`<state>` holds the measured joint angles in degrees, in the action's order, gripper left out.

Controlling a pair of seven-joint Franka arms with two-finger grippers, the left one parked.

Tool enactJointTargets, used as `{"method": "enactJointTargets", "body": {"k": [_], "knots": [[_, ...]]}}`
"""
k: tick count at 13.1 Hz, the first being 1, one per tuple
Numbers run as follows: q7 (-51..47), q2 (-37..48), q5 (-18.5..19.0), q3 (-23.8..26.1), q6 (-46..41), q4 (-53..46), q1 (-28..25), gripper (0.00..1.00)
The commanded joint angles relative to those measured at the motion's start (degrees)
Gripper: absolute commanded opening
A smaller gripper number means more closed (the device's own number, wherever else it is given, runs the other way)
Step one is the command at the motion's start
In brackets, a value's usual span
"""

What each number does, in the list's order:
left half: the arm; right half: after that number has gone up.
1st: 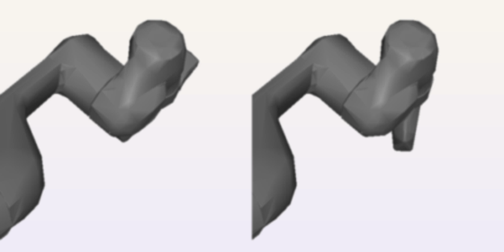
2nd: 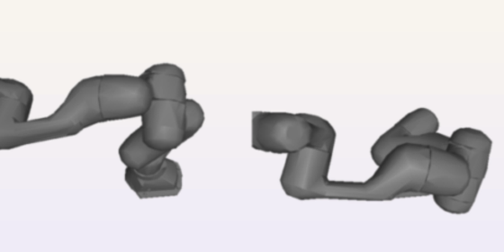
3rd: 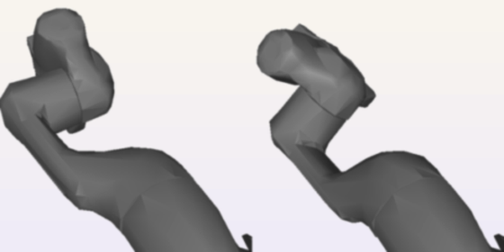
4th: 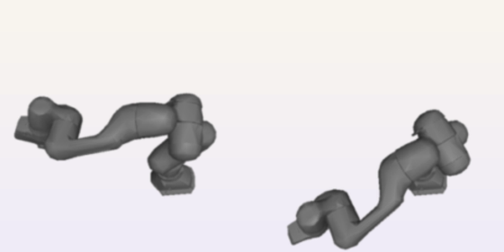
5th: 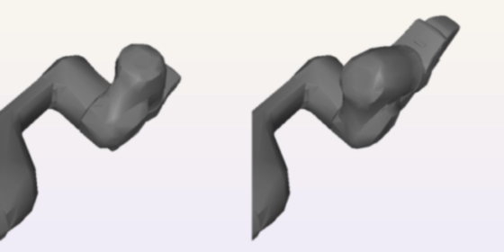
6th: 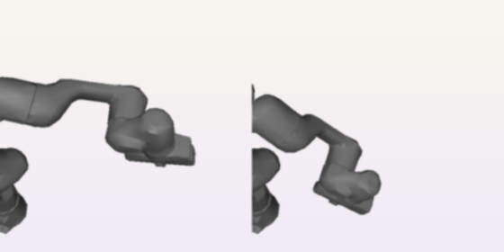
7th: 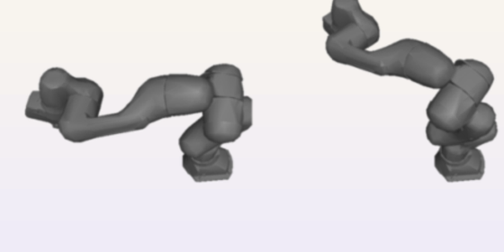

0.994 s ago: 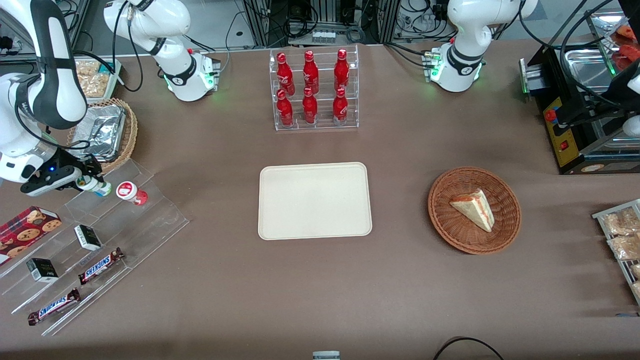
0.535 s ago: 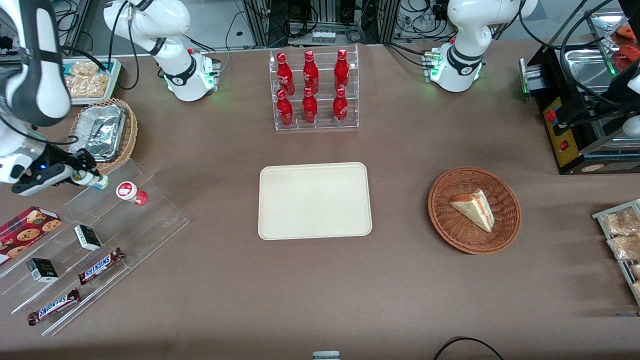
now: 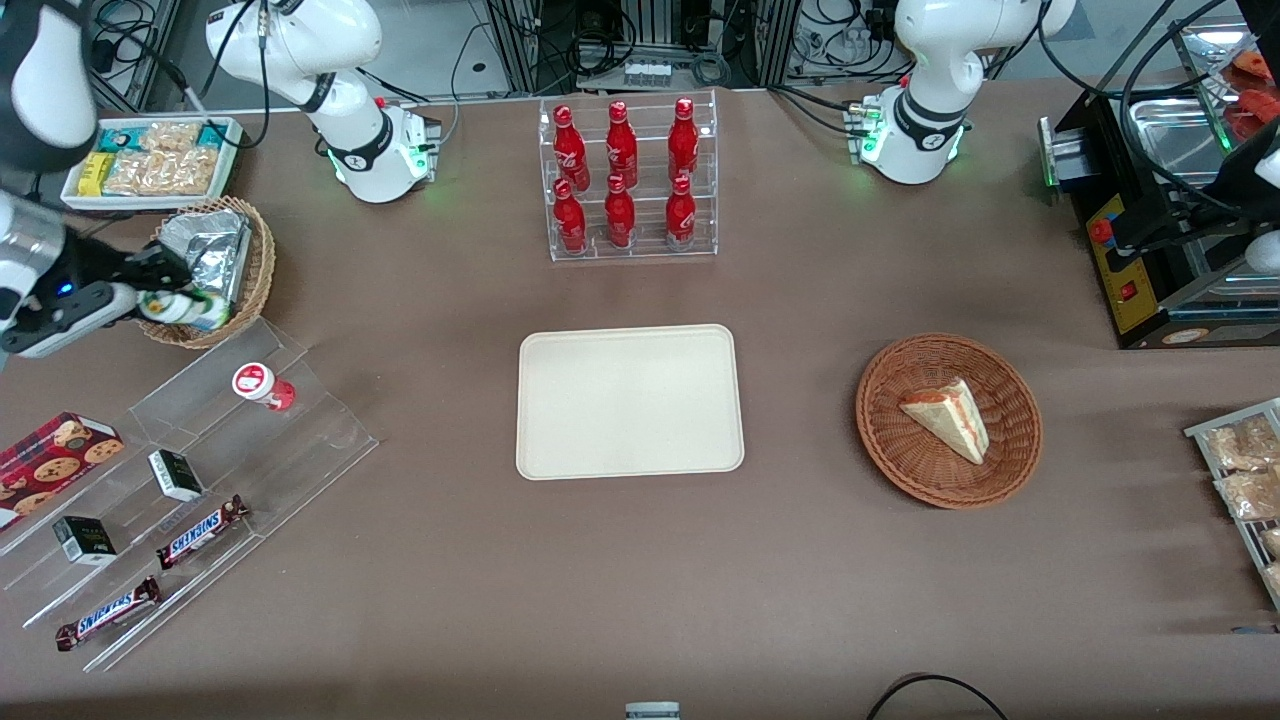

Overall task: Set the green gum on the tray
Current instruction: 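Lift the gum bottle and carry it toward the cream tray, then lower the gum bottle onto the tray center and open the right gripper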

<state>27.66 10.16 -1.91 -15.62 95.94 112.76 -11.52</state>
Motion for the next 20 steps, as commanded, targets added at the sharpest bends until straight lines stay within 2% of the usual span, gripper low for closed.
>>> {"method": "enactJointTargets", "body": {"k": [1,4,8,14,20], "knots": [[-12.3,0.0,-0.4,4.6,-0.6,-0.9,-3.9,0.00],[-26.2,-1.3,-0.3,13.4,3.3,-1.0,-4.1,0.00],[-40.6,-5.8,-0.7,21.4,9.7,-0.9,-5.0,0.00],[-57.9,-13.2,-0.6,22.2,19.2,-1.1,-16.4,0.01],[-65.9,-19.6,0.1,22.3,26.5,-1.1,-22.0,0.01]]}}
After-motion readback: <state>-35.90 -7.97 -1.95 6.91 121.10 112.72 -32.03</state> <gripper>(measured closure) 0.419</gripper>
